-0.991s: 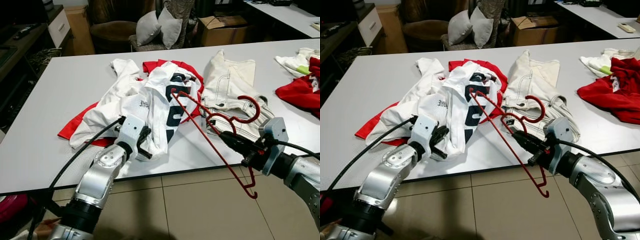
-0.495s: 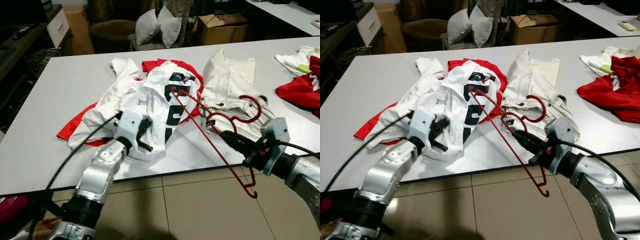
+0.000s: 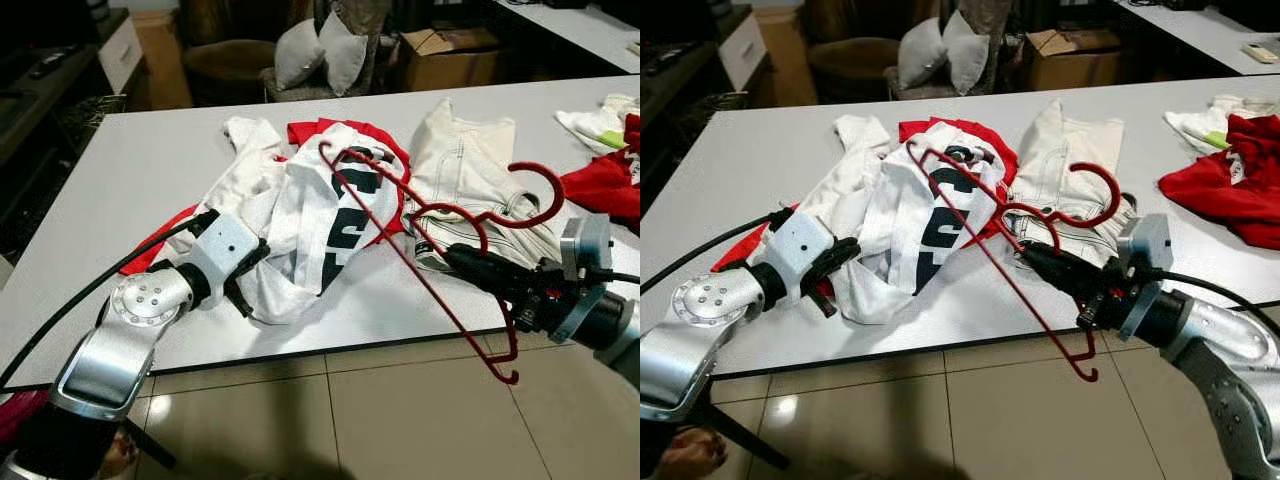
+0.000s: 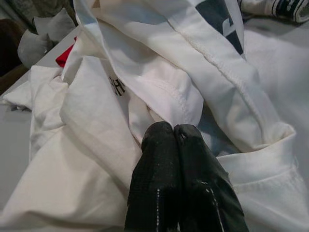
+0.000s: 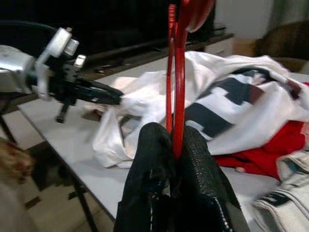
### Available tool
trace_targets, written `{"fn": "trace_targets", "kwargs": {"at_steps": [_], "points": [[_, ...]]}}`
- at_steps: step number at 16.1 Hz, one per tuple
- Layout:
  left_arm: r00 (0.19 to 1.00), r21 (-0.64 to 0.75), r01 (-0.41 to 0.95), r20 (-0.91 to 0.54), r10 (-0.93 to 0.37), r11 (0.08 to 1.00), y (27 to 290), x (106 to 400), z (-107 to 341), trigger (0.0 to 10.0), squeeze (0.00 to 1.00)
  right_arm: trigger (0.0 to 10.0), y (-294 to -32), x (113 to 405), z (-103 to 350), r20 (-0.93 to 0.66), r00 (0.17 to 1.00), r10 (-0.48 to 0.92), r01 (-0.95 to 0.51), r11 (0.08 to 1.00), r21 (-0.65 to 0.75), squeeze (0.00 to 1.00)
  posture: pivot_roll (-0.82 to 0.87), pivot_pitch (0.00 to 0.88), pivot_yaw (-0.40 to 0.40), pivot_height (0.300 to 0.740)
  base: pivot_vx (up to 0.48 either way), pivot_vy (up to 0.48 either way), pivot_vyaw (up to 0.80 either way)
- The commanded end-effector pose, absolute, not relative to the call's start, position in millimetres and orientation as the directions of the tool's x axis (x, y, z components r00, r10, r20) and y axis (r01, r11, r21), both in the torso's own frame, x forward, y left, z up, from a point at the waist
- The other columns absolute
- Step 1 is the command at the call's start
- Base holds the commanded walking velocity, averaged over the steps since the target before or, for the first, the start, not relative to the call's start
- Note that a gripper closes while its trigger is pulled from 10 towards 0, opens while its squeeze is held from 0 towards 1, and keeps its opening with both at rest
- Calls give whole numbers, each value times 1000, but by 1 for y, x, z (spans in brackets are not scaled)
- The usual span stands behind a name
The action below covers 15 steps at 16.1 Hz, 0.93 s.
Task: Hang hanger
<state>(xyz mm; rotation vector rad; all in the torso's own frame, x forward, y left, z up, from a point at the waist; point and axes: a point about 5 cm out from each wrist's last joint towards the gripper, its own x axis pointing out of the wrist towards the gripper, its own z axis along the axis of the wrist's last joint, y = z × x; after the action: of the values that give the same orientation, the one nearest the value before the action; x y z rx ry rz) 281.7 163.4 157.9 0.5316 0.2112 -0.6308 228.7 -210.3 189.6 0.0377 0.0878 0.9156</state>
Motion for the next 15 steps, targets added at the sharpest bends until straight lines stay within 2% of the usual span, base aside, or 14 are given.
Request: {"fn": "trace_targets", "kwargs": {"at_steps": [1,2,4,7,10,14,15], "points": [[810,446,586,-332,-483,676,162,284,164,0,0,10000,-206,228,192,-88,560,824,-821,566,71,0,-192,0,59,740,0,0,0],[846,486,532,-271,-460,693,160,290,174,0,0,10000,-206,227,183,-169,538,826,-826,556,86,0,-191,0,55,740,0,0,0],[869,534,475,-163,-467,699,155,295,192,0,0,10000,-212,227,176,-229,547,805,-809,578,101,0,-192,0,51,740,0,0,0],[849,573,469,-84,-521,672,149,295,209,0,0,10000,-214,219,174,-279,491,825,-830,541,139,0,-191,0,46,740,0,0,0],[788,584,541,-101,-607,605,140,286,211,0,0,10000,-213,221,169,-314,471,825,-833,533,150,0,-188,0,39,740,0,0,0],[574,524,738,-157,-804,425,112,261,203,0,0,10000,-207,231,171,-320,444,837,-850,506,145,0,-185,0,24,740,0,0,0],[578,551,734,-200,-791,397,112,262,197,0,0,10000,-205,234,174,-301,432,850,-862,487,141,0,-186,0,21,740,0,0,0]]}}
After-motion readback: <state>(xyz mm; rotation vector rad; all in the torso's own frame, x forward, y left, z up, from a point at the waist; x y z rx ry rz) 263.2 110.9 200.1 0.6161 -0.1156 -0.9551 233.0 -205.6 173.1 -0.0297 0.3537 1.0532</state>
